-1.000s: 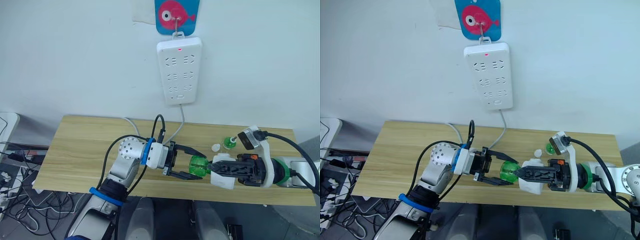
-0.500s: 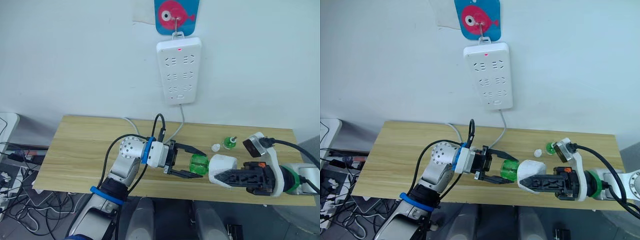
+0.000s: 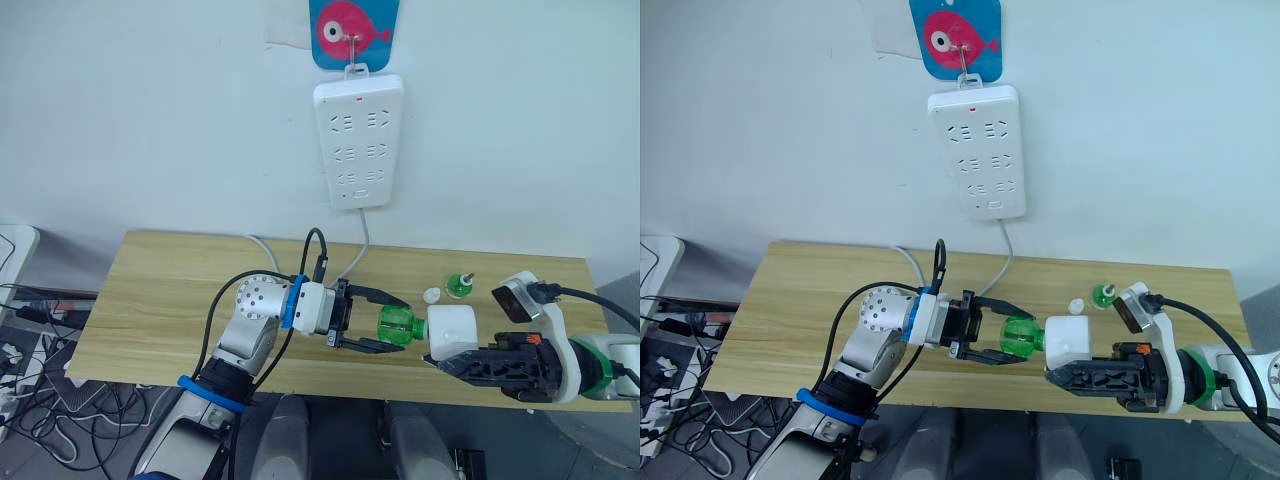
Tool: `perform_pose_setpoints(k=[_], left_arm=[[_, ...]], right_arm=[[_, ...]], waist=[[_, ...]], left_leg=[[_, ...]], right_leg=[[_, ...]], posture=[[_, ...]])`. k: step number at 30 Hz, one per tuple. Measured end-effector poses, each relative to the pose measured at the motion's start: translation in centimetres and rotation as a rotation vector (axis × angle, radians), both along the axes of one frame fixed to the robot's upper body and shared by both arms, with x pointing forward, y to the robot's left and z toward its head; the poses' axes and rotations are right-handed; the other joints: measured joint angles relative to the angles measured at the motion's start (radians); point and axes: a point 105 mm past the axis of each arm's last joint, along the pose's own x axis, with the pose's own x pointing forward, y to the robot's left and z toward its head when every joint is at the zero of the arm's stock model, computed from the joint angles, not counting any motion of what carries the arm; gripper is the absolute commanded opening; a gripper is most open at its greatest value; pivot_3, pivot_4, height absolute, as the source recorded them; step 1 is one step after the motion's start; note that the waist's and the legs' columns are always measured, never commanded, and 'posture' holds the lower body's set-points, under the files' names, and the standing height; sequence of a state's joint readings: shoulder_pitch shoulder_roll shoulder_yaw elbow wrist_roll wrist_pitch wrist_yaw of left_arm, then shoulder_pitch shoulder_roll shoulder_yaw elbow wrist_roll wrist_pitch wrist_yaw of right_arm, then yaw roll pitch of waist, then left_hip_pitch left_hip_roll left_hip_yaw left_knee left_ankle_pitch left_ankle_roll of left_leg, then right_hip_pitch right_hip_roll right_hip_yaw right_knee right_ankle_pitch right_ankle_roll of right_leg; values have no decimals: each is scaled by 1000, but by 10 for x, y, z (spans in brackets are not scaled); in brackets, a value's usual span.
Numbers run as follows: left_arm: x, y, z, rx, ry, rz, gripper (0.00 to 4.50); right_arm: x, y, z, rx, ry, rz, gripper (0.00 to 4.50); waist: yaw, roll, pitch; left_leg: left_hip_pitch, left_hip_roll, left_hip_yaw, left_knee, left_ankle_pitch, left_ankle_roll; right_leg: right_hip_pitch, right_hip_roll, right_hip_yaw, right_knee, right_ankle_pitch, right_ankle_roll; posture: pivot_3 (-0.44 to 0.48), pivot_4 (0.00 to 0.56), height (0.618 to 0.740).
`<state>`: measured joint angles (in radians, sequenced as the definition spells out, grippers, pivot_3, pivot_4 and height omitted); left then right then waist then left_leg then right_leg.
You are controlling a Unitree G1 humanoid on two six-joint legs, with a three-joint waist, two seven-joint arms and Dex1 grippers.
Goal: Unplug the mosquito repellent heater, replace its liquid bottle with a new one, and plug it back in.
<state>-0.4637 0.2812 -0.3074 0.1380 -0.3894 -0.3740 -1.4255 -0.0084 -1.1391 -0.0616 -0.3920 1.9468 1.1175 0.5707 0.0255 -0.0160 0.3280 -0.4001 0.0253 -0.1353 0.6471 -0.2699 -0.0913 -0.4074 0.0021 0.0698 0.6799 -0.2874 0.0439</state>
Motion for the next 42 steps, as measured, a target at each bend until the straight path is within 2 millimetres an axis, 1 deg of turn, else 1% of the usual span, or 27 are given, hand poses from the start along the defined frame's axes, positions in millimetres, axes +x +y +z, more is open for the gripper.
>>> perform_pose_setpoints(k=[4, 8, 14, 23, 27, 32, 35, 38, 40, 42], left_arm=[[-1, -1, 2, -5, -7, -2, 2256], [-1, -1, 2, -5, -7, 0, 2256], [-1, 0, 0, -1, -3, 4, 2256], [0, -1, 0, 0, -3, 14, 2256], [1, -1, -1, 2, -2, 15, 2256], [1, -1, -1, 1, -1, 15, 2256], [2, -1, -2, 1, 7, 17, 2256], [2, -1, -3, 3, 10, 19, 2256], [2, 0, -3, 6, 9, 19, 2256], [3, 1, -3, 11, 6, 20, 2256]], right_arm=[[0, 1, 2, 3, -15, -1, 4490], [-4, 2, 2, -10, -14, 15, 4490], [-16, 3, 2, -17, -9, 50, 4490], [-23, 2, 1, -37, -9, 37, 4490], [-31, -9, 3, -83, 8, 21, 4490], [-32, -23, 11, -144, -17, -24, 4490], [-23, -33, 13, -217, -60, -102, 4490], [-1, -47, 12, -289, -122, -248, 4490], [17, -56, 13, -312, -182, -356, 4128], [32, -62, 14, -311, -231, -432, 3575]], waist=[[0, 0, 0], [0, 0, 0], [0, 0, 0], [0, 0, 0], [1, 0, 0], [1, 0, 0], [0, -1, 0], [0, -2, 1], [0, -2, 1], [0, -3, 2]], left_leg=[[0, 0, 0, 0, 0, 0], [0, 0, 0, 0, 0, 0], [0, 0, 0, 0, 0, 0], [0, 0, 0, 0, 0, 0], [0, 0, 0, 0, 0, 0], [0, 0, 0, 0, 0, 0], [0, 0, 1, 0, 0, 0], [0, 0, 1, 0, 0, 0], [0, 0, 1, 0, 0, 0], [0, 0, 0, 0, 0, 0]], right_leg=[[0, 0, 0, 0, 0, 0], [0, 0, 0, 0, 0, 0], [0, 0, 0, 0, 0, 0], [0, 0, 0, 0, 0, 0], [0, 0, 0, 0, 0, 0], [1, 0, 0, 0, 0, 0], [1, 0, 0, 0, 0, 0], [1, 0, 1, 0, 0, 0], [0, 0, 0, 0, 0, 0], [0, 0, 0, 0, 0, 0]], posture=[[147, 314, 740], [147, 312, 740], [142, 312, 740], [141, 320, 740], [132, 318, 740], [126, 319, 740], [127, 322, 740], [134, 322, 740], [138, 324, 740], [139, 325, 740]])
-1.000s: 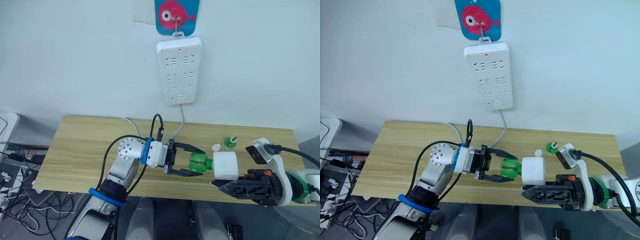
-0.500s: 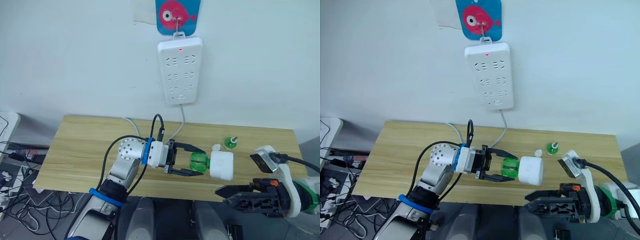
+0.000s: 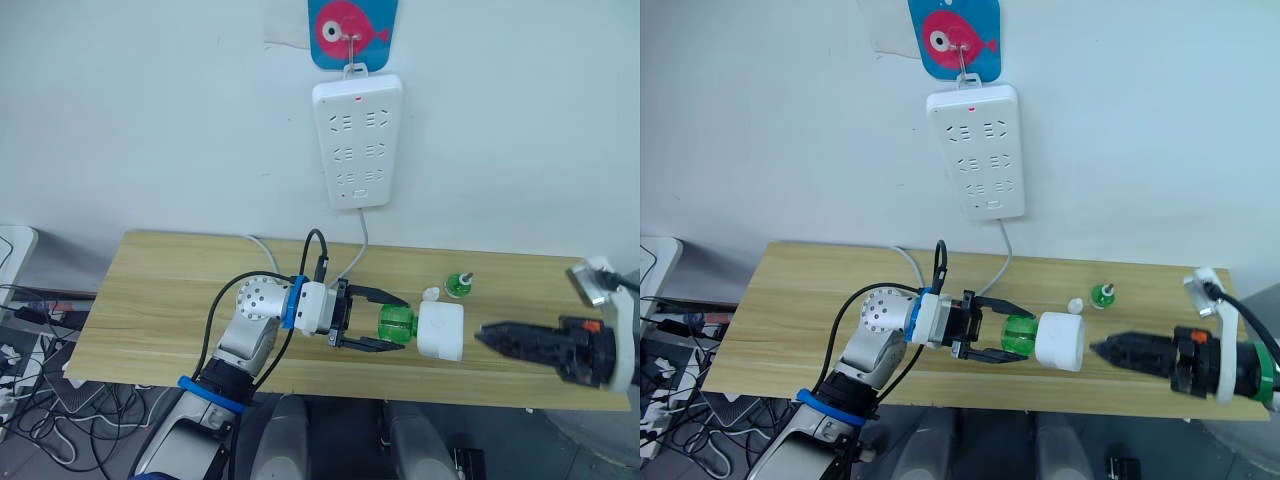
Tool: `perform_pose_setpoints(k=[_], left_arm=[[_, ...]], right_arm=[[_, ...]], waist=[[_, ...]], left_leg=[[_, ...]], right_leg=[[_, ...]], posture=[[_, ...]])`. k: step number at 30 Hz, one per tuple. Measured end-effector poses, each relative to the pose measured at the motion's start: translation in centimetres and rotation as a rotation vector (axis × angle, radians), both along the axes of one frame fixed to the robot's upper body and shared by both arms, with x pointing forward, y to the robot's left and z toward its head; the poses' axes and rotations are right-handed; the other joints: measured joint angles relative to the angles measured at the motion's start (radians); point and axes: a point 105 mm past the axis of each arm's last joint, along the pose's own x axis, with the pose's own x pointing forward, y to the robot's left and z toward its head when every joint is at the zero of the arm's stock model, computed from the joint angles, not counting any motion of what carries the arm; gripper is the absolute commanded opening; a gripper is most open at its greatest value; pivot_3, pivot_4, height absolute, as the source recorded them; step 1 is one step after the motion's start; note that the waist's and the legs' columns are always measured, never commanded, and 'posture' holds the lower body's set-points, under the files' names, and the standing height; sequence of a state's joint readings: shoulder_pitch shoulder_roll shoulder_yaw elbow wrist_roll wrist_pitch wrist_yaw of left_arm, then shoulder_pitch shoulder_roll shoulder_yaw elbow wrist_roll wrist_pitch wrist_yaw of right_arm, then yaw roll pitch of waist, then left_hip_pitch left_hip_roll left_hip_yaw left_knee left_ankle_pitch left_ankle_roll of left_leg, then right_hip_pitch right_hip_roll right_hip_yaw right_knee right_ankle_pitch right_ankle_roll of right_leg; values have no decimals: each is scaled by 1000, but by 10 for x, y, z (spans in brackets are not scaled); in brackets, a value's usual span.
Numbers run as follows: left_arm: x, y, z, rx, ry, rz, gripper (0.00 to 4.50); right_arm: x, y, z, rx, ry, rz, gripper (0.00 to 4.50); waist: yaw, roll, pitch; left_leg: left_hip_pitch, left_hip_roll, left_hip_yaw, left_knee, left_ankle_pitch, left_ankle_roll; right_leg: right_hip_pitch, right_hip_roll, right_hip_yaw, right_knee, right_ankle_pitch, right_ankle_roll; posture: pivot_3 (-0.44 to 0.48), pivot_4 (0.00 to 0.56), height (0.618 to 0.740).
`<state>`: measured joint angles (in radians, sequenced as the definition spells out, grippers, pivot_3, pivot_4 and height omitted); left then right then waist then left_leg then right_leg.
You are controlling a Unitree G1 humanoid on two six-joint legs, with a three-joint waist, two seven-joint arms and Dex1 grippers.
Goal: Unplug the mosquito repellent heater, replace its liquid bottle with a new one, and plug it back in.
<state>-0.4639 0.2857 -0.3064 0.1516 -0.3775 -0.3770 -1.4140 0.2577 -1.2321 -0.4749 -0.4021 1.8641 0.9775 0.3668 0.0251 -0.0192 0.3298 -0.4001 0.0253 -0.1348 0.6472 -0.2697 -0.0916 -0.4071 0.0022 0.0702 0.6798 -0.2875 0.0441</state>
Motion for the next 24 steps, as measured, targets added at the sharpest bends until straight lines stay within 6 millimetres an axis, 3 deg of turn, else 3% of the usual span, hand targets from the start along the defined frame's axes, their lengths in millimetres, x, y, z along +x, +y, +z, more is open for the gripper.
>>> perform_pose_setpoints(k=[9, 14, 20, 24], left_arm=[[1, 3, 1, 21, -14, -9, 2256], [2, 3, 2, 24, -14, -10, 2256], [2, 4, 2, 28, -3, -9, 2256], [2, 4, 3, 25, -2, -11, 2256]], right_arm=[[31, 7, -30, -6, -45, -57, 98], [33, 28, -42, 61, -30, -31, 41], [8, 52, -43, 80, -10, 82, 41], [-2, 58, -46, 83, 12, 96, 41]], waist=[[0, -1, 0], [0, -1, 0], [0, -1, 0], [0, -1, 0]], left_leg=[[0, 0, 0, 0, 0, 0], [0, 0, 0, 0, 0, 0], [0, 0, -1, 0, 0, 0], [0, 0, 0, 0, 0, 0]], right_leg=[[0, 0, 0, 0, 0, 0], [0, 0, 0, 0, 0, 0], [0, 0, 0, 0, 0, 0], [0, 0, 0, 0, 0, 0]], posture=[[146, 326, 740], [155, 327, 740], [149, 323, 740], [142, 321, 740]])
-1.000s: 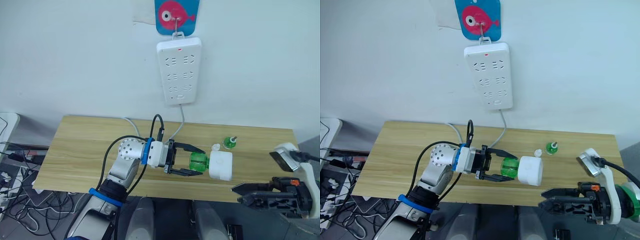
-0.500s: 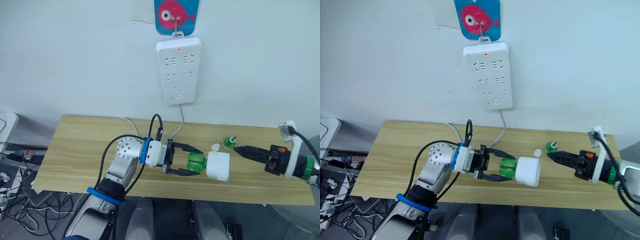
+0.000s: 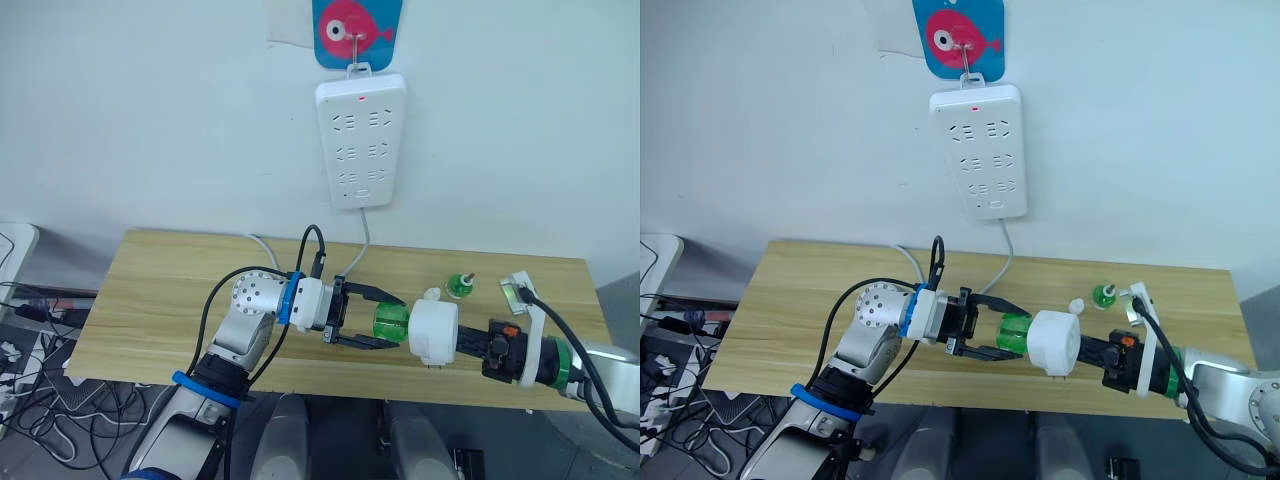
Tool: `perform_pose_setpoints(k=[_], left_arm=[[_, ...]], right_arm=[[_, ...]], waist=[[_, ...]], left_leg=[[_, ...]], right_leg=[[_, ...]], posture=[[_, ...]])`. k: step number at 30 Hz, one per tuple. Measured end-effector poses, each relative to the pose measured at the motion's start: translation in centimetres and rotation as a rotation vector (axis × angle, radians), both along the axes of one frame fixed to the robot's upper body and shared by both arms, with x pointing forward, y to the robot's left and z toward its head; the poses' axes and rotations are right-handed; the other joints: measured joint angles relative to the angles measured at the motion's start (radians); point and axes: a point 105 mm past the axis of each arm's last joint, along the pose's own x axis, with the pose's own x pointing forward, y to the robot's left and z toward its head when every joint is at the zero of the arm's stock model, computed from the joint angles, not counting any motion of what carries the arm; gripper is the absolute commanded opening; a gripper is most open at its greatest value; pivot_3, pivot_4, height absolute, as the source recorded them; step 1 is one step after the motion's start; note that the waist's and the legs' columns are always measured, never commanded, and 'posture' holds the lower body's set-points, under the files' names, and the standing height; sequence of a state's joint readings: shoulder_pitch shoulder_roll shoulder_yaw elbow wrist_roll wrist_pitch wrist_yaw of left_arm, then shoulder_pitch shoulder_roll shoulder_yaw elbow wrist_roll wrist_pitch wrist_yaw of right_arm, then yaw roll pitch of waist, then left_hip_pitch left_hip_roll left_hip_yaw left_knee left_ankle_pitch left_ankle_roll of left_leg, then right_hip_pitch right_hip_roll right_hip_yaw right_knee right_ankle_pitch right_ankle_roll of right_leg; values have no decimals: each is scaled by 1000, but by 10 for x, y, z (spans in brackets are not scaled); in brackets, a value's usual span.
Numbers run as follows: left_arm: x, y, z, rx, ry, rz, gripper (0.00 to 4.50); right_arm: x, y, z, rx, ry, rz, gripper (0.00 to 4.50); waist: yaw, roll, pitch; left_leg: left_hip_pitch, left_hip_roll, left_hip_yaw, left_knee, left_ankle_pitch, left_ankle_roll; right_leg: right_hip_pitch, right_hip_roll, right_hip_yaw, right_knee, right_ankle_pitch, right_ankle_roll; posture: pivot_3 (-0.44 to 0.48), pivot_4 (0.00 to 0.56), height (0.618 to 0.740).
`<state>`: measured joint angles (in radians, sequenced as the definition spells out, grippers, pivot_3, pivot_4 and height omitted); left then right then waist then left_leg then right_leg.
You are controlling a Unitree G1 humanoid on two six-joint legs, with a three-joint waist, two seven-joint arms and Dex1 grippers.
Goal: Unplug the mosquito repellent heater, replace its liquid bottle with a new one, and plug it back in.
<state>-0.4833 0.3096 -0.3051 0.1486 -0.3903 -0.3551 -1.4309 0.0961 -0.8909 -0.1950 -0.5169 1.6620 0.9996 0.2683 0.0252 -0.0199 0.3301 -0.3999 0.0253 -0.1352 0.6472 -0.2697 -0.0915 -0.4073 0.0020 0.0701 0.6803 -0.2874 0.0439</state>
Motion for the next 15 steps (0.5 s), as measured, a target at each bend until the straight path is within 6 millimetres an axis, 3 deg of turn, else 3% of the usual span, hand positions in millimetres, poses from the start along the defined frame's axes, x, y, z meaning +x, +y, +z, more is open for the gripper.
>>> perform_pose_setpoints(k=[15], left_arm=[[1, -1, 1, -13, -1, 7, 2256]], right_arm=[[-34, 28, 18, 10, 31, 101, 41]], waist=[[-1, 0, 0]], left_leg=[[0, 0, 0, 0, 0, 0]], right_leg=[[0, 0, 0, 0, 0, 0]], posture=[[132, 310, 740]])
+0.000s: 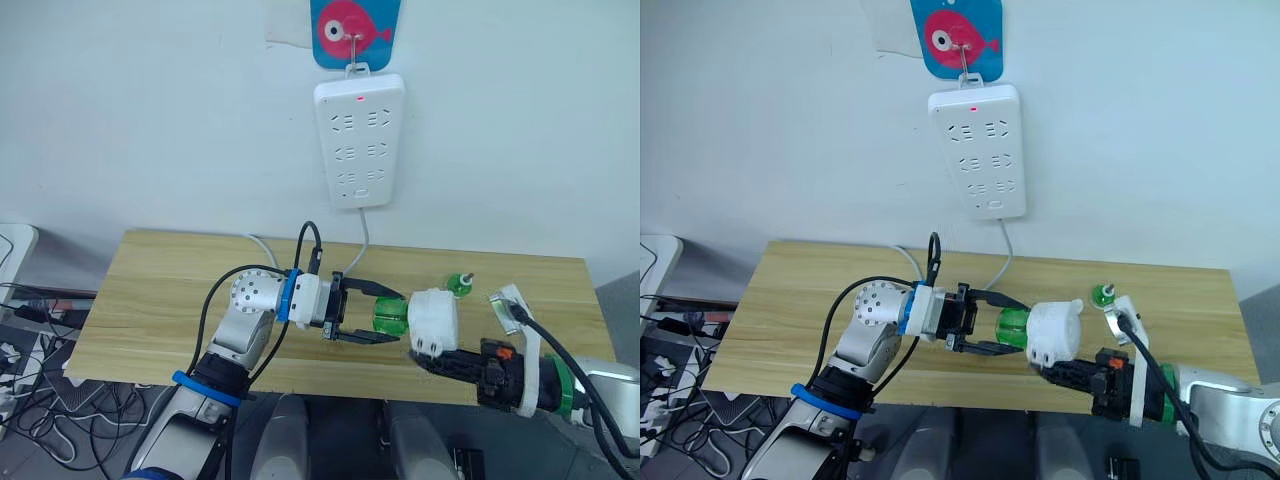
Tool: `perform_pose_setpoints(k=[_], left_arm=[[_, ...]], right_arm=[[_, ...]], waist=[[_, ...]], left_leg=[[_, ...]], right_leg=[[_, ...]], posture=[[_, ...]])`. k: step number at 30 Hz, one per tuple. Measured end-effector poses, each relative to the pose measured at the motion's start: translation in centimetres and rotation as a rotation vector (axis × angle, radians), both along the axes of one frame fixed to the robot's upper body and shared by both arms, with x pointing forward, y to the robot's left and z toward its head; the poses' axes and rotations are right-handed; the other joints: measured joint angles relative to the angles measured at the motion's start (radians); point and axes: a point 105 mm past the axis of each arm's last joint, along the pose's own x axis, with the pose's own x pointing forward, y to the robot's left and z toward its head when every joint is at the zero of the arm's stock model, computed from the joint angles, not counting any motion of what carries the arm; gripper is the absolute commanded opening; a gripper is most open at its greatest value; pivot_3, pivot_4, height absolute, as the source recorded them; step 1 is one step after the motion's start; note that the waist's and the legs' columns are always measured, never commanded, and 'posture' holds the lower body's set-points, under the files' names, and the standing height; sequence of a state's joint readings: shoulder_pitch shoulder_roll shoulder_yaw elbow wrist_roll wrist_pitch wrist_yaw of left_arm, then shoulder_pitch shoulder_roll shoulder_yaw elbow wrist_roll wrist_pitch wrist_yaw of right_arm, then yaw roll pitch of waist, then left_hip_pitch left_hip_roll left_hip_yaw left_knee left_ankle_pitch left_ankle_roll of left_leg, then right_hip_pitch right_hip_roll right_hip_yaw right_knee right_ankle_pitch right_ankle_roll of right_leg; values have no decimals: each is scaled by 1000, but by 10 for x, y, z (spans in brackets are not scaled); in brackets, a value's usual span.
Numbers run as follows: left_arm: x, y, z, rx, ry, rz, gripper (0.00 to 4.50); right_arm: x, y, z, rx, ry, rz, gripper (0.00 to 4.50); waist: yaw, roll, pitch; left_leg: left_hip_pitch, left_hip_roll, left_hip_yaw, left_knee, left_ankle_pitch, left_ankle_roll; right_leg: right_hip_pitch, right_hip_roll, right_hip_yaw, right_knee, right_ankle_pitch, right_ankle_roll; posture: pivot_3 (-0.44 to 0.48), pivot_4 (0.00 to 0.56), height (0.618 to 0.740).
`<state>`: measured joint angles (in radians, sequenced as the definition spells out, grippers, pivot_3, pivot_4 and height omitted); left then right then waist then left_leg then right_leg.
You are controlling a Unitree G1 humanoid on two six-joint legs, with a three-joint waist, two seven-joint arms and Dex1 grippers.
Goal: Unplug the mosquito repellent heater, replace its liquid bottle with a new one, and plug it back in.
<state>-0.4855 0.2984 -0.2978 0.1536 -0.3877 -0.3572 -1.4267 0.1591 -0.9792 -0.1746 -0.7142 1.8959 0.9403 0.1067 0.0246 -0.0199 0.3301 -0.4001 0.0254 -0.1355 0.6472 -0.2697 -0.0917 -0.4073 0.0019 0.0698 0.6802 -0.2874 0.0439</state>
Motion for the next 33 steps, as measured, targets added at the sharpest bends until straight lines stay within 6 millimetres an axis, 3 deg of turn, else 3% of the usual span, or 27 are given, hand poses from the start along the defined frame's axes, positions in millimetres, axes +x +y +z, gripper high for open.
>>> perform_pose_setpoints(k=[15, 26, 33], left_arm=[[0, 1, -3, 12, 5, 4, 2256], [0, 0, -6, 23, 8, -1, 2256], [0, 0, -7, 29, 8, -3, 2256]], right_arm=[[-2, 9, 28, 40, -107, 69, 41], [27, 6, 56, 108, -226, 41, 41], [46, -3, 60, 55, -226, 28, 41]], waist=[[-1, 0, 0], [-1, 0, 0], [-1, 0, 0]], left_leg=[[0, 0, 0, 0, 0, 0], [0, 0, 0, 0, 0, 0], [0, 0, 0, 0, 0, 0]], right_leg=[[0, 0, 0, 0, 0, 0], [0, 0, 0, 0, 0, 0], [0, 0, -1, 0, 0, 0]], posture=[[118, 309, 740], [123, 315, 740], [122, 314, 740]])
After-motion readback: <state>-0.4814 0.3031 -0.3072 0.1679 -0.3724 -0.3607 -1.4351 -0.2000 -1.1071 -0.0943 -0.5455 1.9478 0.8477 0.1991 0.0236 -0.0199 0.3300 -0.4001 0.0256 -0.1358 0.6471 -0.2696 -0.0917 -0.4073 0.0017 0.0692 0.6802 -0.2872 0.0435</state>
